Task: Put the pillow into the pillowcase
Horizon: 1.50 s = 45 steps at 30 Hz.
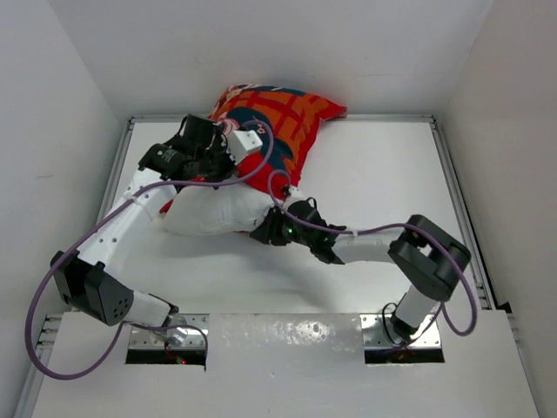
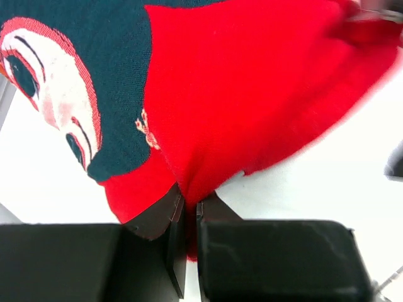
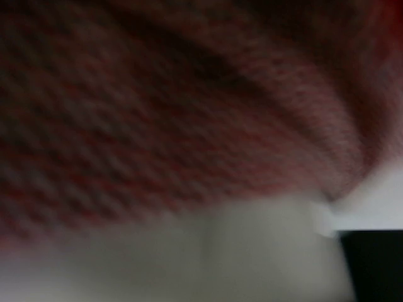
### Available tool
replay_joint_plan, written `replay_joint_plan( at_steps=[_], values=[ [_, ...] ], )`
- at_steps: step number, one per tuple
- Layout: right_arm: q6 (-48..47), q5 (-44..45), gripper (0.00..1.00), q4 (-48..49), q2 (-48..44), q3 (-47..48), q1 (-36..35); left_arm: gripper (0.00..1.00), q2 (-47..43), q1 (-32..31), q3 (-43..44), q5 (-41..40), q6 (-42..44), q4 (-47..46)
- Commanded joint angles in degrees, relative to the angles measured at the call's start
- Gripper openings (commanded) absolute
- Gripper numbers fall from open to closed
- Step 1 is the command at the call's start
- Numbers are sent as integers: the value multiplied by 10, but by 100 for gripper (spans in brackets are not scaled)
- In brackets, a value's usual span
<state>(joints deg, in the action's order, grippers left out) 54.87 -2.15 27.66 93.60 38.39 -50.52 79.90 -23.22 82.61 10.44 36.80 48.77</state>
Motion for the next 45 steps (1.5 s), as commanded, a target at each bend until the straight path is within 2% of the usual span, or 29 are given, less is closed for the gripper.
replay_joint_plan(
  at_steps=[1,2,4,5,7,10,11,14,16,18,19,20,21,22,23,24,25,27,28,29,31,33,37,41,45],
  values=[
    [108,5,31,141,43,61,31,0,-10,-5,61,38,-32,11],
    [153,-3,11,169,48,54,43,0,-8,-5,69,43,-34,20],
    [196,-13,1,207,52,34,90,0,-7,-5,84,58,-36,28],
    [225,-19,0,241,46,9,125,0,-8,-5,85,66,-36,32],
    [233,-23,0,246,28,-9,158,0,-6,-6,81,71,-35,29],
    [168,-18,0,163,-30,-11,203,4,3,-10,54,70,-32,6],
    [115,-7,0,98,-57,4,212,4,6,-12,32,68,-31,-4],
    [26,5,0,9,-83,37,230,0,30,-23,-2,36,-61,-72],
    [-16,9,0,-42,-86,55,244,0,59,-30,3,33,-100,-106],
    [-34,12,0,-77,-84,68,283,0,79,-31,43,58,-125,-110],
    [-54,4,4,-94,-80,79,299,0,95,-31,61,99,-149,-108],
    [-71,-11,16,-102,-76,87,327,0,101,-31,96,123,-160,-108],
    [-91,-38,47,-117,-62,99,338,0,111,-34,112,144,-172,-112],
    [-117,-45,60,-146,-57,138,343,0,115,-37,127,168,-182,-112],
    [-173,-53,66,-223,-55,159,344,0,119,-46,154,198,-196,-114],
    [-193,-65,73,-253,-55,173,343,0,122,-55,163,200,-204,-117],
    [-213,-103,76,-267,-77,165,341,0,129,-63,171,197,-209,-119],
    [-210,-137,84,-235,-124,118,336,0,139,-89,186,185,-213,-118],
    [-203,-148,96,-211,-184,56,333,0,149,-97,188,180,-213,-119],
    [-178,-156,99,-175,-214,25,329,0,155,-109,190,171,-216,-122],
    [-134,-133,99,-149,-293,-50,312,0,173,-114,200,161,-223,-132],
    [-115,-117,99,-133,-329,-106,288,0,198,-117,218,158,-226,-136],
    [-102,-87,99,-132,-373,-139,224,0,242,-118,293,161,-230,-132],
    [-49,-101,99,-119,-420,-164,218,0,271,-119,341,153,-219,-112],
    [-21,-87,99,-162,-470,-164,214,0,276,-119,351,131,-206,-113]
  ],
)
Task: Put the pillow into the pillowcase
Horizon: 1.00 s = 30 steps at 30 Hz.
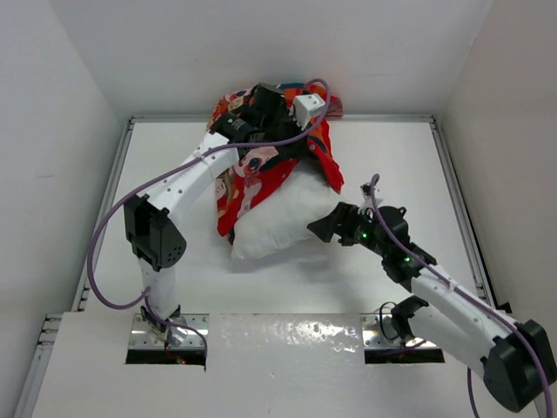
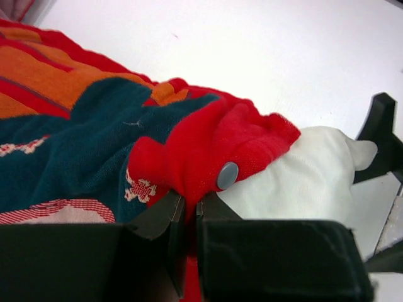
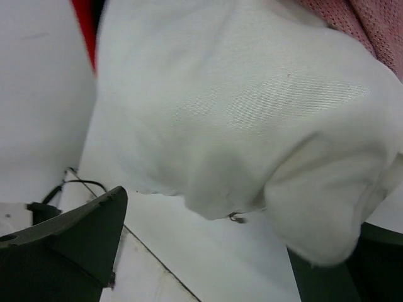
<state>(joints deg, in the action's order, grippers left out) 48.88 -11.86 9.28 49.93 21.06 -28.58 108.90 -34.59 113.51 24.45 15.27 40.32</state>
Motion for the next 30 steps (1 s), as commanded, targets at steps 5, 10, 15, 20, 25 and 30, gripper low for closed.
replay_joint_plan(
  at_steps=[5,10,15,20,25,30],
  values=[
    [108,31,99,97,25,-19,-34,0,-6,-6,72,-8,15,-13],
    [183,70,99,303,200,-7,-60,0,-14,-6,87,-3,14,15],
    [166,136,83,441,362,114,-73,0,-29,-7,79,17,40,69],
    [68,306,0,482,405,255,-58,0,-64,-7,64,12,138,159],
    [-56,414,0,571,444,354,-52,0,-91,-7,93,45,202,216],
    [-106,453,0,533,522,474,-53,0,-80,-7,214,137,198,243]
  ],
)
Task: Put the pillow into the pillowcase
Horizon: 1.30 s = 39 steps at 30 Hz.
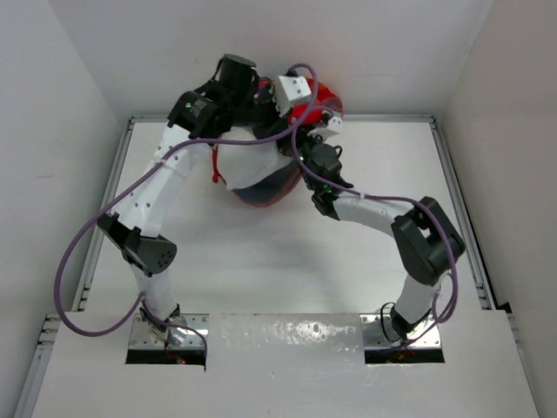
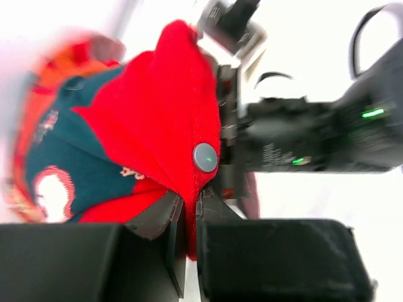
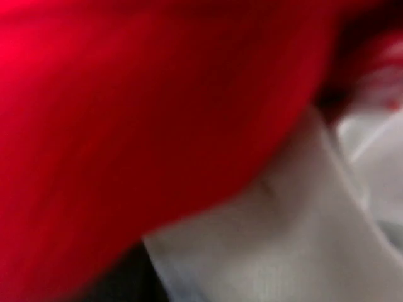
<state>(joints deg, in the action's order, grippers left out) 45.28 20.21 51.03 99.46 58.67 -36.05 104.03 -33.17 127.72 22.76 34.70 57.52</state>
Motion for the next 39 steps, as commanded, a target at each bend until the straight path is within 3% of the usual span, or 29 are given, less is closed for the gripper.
replay_joint_plan(
  at_steps=[1,5,8,11,15,18,20,22,25,26,28,29,30,32,33,39],
  values=[
    [-92,144,0,106,57,127,22,0,-30,-21,128,168,-4,68],
    [-156,231,0,102,86,162,31,0,-37,-16,227,85,-17,49],
    [-189,233,0,37,123,241,35,0,-55,-10,237,87,-39,44],
    [-225,275,0,-40,212,419,38,0,-57,-9,276,135,-84,28],
    [-133,261,0,-326,334,613,69,0,-63,0,333,142,-132,-2],
    [-132,260,0,-337,343,571,66,0,-67,8,320,137,-141,-6],
    [-92,248,0,-329,314,489,66,0,-70,14,315,134,-146,-5],
    [-88,196,0,-316,304,451,66,0,-70,20,312,129,-147,-6],
    [-121,135,0,-305,299,435,49,0,-66,20,245,75,-133,-7],
    [-129,134,0,-294,297,425,43,0,-66,21,186,59,-108,-6],
    [-117,124,0,-262,291,419,35,21,-63,24,135,13,-92,0],
    [-106,114,0,-258,290,428,35,39,-62,28,100,7,-77,2],
    [-99,113,0,-256,291,438,35,69,-65,35,85,-12,-76,2],
    [-108,109,0,-262,300,484,35,86,-73,50,68,-31,-82,-5],
    [-113,109,0,-275,304,500,39,99,-76,81,65,-39,-98,-10],
    [-76,92,0,-310,318,559,70,100,-108,250,38,-9,-127,-27]
  ],
)
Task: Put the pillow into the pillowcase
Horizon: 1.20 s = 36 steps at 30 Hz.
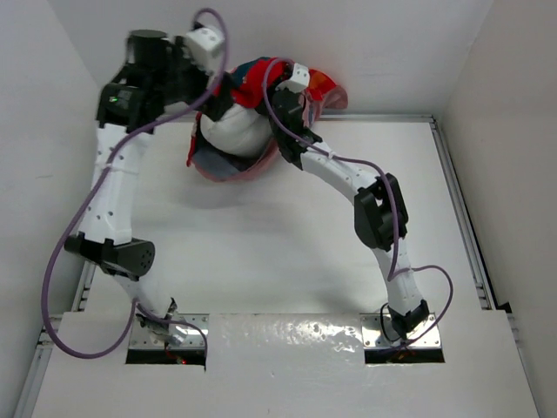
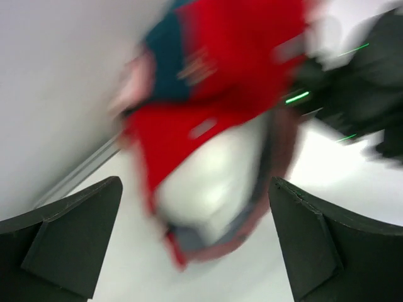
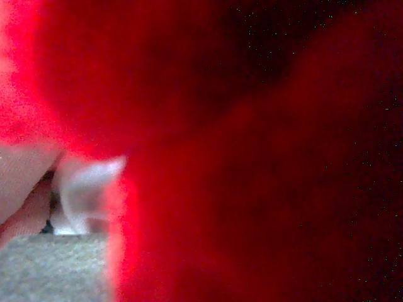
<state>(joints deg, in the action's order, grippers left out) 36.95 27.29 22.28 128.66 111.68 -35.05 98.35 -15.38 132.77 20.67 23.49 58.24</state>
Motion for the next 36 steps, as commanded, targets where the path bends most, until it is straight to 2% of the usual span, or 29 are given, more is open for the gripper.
replay_joint_plan(
  at_steps=[1,7,12,15,18,23,27,29,30,31,32,33,34,36],
  values=[
    [8,20,0,-25,26,32,61,100,-63,80,-24,19,-6,-21],
    [-1,13,0,-24,22,26,64,100,-89,83,-103,41,20,1],
    [0,12,0,-10,-15,-19,68,100,-106,100,-189,-9,53,8],
    [-17,-8,0,-4,-28,-35,74,100,-127,145,-275,17,44,-32],
    [-26,-9,0,-10,-29,-28,75,100,-127,153,-352,31,50,-64],
    [-13,-23,0,-2,-37,-37,78,100,-99,152,-400,99,59,-82],
    [-13,-21,0,2,-44,-50,79,100,-77,152,-453,102,36,-162],
    [-14,-22,0,10,-51,-58,79,90,-63,152,-465,79,18,-201],
    [-15,-21,0,12,-52,-61,78,83,-58,152,-465,70,15,-211],
    [-15,-20,0,13,-52,-61,78,61,-51,152,-466,62,10,-220],
    [-17,-20,0,13,-51,-59,78,45,-47,152,-459,62,10,-218],
    [-19,-19,0,12,-50,-56,79,14,-46,152,-452,73,11,-212],
    [-21,-17,0,12,-47,-52,79,2,-44,152,-442,78,15,-188],
    [-27,-9,0,14,-40,-39,79,0,-45,154,-402,102,28,-157]
  ],
)
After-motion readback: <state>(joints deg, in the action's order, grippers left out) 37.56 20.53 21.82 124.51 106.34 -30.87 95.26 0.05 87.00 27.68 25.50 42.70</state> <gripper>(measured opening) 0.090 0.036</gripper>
